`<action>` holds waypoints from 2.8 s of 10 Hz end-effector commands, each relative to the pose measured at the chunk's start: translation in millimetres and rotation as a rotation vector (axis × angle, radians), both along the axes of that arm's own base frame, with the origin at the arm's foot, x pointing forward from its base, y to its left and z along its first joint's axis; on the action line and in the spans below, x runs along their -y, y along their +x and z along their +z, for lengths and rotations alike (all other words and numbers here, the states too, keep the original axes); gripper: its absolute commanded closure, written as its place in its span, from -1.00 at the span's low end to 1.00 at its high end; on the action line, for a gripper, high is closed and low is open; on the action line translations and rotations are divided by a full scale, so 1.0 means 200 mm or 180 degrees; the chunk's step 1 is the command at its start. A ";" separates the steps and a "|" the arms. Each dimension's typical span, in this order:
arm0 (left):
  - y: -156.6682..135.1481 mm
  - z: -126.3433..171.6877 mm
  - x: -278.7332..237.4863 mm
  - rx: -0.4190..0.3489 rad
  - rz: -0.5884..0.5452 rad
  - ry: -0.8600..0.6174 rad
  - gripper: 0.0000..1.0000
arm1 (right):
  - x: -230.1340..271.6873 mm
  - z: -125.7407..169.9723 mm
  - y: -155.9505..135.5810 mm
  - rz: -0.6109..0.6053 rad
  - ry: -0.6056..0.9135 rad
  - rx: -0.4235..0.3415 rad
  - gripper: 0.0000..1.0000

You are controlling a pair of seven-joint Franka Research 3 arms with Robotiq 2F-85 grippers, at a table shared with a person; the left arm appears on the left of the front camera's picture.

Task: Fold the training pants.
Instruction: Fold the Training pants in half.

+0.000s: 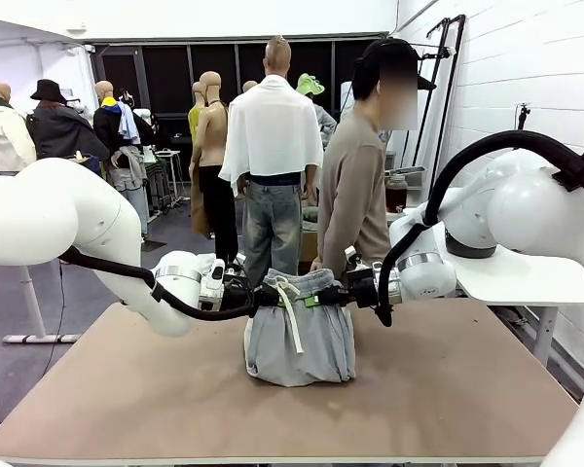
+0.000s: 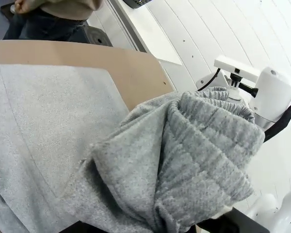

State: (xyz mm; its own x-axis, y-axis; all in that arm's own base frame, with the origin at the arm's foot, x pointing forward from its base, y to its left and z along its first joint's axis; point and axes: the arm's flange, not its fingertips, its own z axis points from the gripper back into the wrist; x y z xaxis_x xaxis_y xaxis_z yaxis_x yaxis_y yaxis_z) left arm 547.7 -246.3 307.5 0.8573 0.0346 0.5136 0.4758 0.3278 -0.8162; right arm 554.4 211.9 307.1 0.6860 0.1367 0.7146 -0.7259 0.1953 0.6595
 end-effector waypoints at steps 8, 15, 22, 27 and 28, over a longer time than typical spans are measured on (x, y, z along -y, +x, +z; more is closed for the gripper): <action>0.38 -0.19 0.05 -0.0433 0.0145 0.0082 1.00 | -0.06 -0.13 0.26 -0.0295 -0.0018 -0.0533 1.00; 0.49 -0.31 0.00 -0.0861 0.0347 0.0316 1.00 | 0.02 -0.29 0.38 -0.0559 -0.0242 -0.0928 1.00; 0.52 -0.30 -0.03 -0.0899 0.0472 0.0312 0.60 | 0.03 -0.28 0.36 -0.0614 -0.0273 -0.1106 0.60; 0.44 -0.16 -0.16 -0.0799 0.0620 0.0246 -1.00 | 0.14 -0.19 0.30 -0.0715 -0.0403 -0.1114 -1.00; 0.40 -0.13 -0.21 -0.0758 0.0682 0.0242 -1.00 | 0.18 -0.17 0.28 -0.0766 -0.0472 -0.1118 -1.00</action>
